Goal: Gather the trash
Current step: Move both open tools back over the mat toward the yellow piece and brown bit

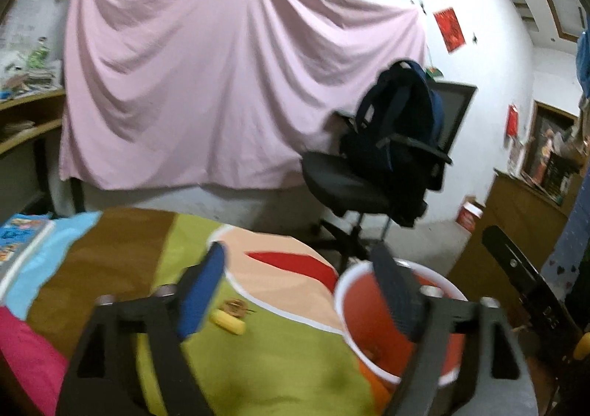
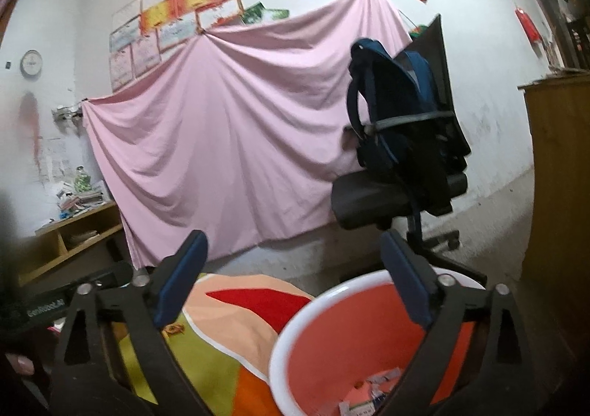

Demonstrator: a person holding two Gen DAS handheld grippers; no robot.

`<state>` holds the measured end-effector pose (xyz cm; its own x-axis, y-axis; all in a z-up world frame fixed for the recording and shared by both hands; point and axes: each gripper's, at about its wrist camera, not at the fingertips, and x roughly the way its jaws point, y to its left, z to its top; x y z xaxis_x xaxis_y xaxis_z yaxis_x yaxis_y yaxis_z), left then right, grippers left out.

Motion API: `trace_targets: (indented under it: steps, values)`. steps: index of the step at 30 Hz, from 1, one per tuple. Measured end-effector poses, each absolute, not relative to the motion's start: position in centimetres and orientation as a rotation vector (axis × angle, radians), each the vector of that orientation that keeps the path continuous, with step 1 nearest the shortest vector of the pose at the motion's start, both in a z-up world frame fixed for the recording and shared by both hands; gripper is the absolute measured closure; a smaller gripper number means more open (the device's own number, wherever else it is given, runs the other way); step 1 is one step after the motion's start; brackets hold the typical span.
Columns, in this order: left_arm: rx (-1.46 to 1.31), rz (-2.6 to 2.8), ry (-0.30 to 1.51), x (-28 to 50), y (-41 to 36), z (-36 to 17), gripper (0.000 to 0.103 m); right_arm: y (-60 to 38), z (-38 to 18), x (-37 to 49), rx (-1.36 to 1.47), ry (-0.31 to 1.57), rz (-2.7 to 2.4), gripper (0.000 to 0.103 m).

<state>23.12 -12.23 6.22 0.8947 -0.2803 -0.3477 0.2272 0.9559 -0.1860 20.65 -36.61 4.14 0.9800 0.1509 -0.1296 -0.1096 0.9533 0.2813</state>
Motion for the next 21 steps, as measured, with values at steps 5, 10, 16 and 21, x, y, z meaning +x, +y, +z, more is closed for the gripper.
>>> trace_targets:
  steps: [5, 10, 16, 21]
  values:
    - [-0.183, -0.191, 0.298, 21.3, -8.9, 6.2, 0.002, -34.3, 4.7, 20.1, 0.236, 0.091, 0.16, 0.0]
    - [-0.19, -0.129, 0.269, 20.2, -5.9, 5.8, 0.002, -31.8, 5.0, 19.7, 0.189, 0.045, 0.19, 0.0]
    - [-0.159, -0.086, 0.246, 19.1, -3.4, 5.3, 0.002, -28.5, 5.0, 19.8, 0.135, 0.029, 0.245, 0.0]
    - [-0.118, -0.06, 0.236, 19.0, -2.4, 4.9, 0.002, -25.9, 4.5, 20.6, 0.083, 0.045, 0.281, 0.0]
